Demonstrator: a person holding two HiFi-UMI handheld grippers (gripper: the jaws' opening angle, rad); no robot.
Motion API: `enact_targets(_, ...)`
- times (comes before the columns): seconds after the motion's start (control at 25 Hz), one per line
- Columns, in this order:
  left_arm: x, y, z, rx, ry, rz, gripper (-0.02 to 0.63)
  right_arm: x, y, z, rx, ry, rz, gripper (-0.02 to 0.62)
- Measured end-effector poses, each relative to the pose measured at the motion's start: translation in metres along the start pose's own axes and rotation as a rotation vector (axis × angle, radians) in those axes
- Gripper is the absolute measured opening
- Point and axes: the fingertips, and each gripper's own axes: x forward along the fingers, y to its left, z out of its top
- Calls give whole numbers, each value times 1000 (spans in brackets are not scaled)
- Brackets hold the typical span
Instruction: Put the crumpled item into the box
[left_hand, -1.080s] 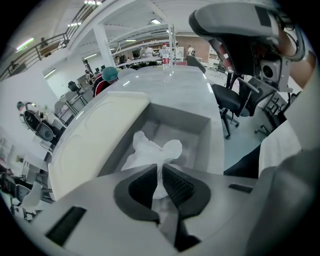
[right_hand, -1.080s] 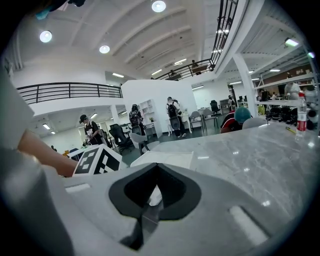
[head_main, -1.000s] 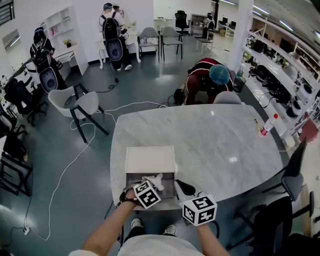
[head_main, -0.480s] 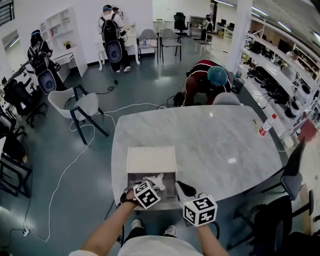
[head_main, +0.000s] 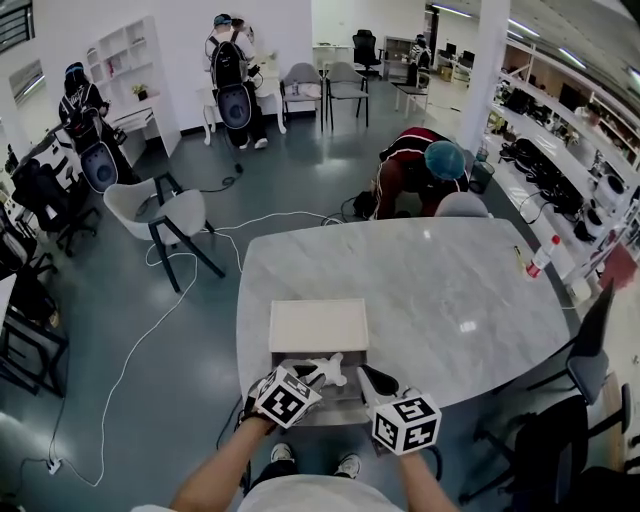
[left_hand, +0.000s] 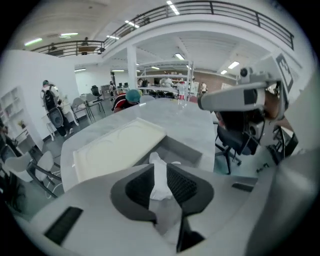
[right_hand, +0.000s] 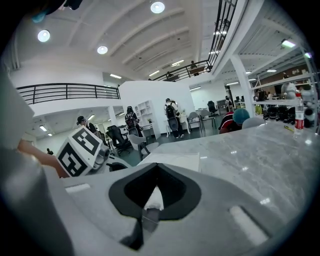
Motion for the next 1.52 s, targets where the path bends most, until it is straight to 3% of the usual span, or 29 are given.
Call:
enact_targets(0.16, -31, 20, 6, -134, -121, 25, 71, 10, 12, 6, 10, -8, 6, 5)
enact_targets(0.32, -64, 40, 17, -206, -242, 51, 71, 18, 23, 15, 5, -21, 1, 5)
enact_targets(0.84, -141, 81, 62, -319, -576, 151, 61, 24, 53, 62, -21, -90, -5, 5)
enact_targets(1.12, -145, 83, 63, -325, -610, 218, 28, 22, 60, 72, -41, -120, -4, 5)
enact_targets(1.52, -138, 73, 60, -326, -585, 196, 22, 18, 64, 72, -72, -116, -14, 5)
